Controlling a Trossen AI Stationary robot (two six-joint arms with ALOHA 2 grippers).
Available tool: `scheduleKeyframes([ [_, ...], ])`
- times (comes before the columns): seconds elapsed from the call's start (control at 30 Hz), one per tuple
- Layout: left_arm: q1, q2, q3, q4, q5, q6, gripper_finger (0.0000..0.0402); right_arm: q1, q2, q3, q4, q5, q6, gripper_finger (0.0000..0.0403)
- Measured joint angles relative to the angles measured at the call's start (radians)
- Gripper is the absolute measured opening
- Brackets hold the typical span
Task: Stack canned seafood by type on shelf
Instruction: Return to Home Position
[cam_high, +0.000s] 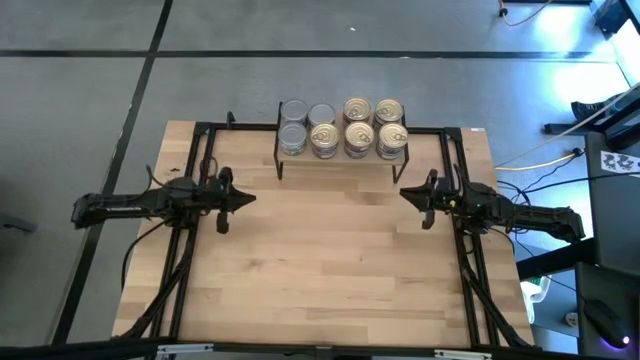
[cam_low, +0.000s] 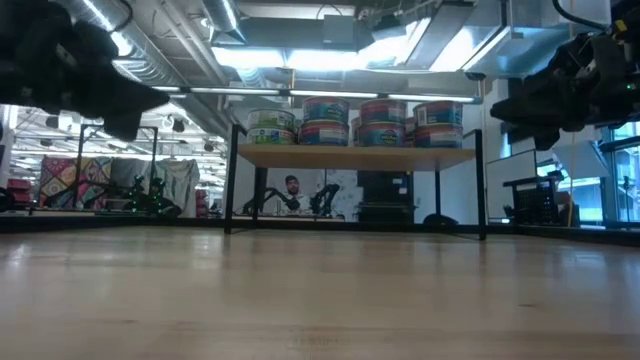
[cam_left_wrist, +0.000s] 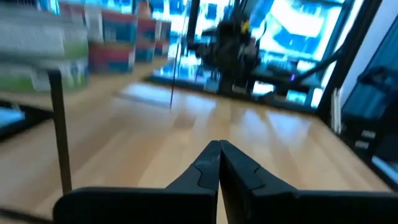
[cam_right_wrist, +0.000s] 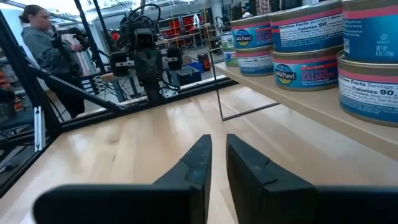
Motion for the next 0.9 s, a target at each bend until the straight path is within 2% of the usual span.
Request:
scheduleKeyframes([
  [0.13, 0.004, -0.093, 0.0, 0.0, 0.0, 0.04, 0.0005, 0.0, 0.001, 0.0, 0.0, 0.007, -0.014, 0.0046],
  [0.9, 0.005, -0.054, 0.0, -0.005, 0.007, 0.004, 0.0005, 0.0, 0.013, -0.002, 0.012, -0.01, -0.016, 0.0046],
])
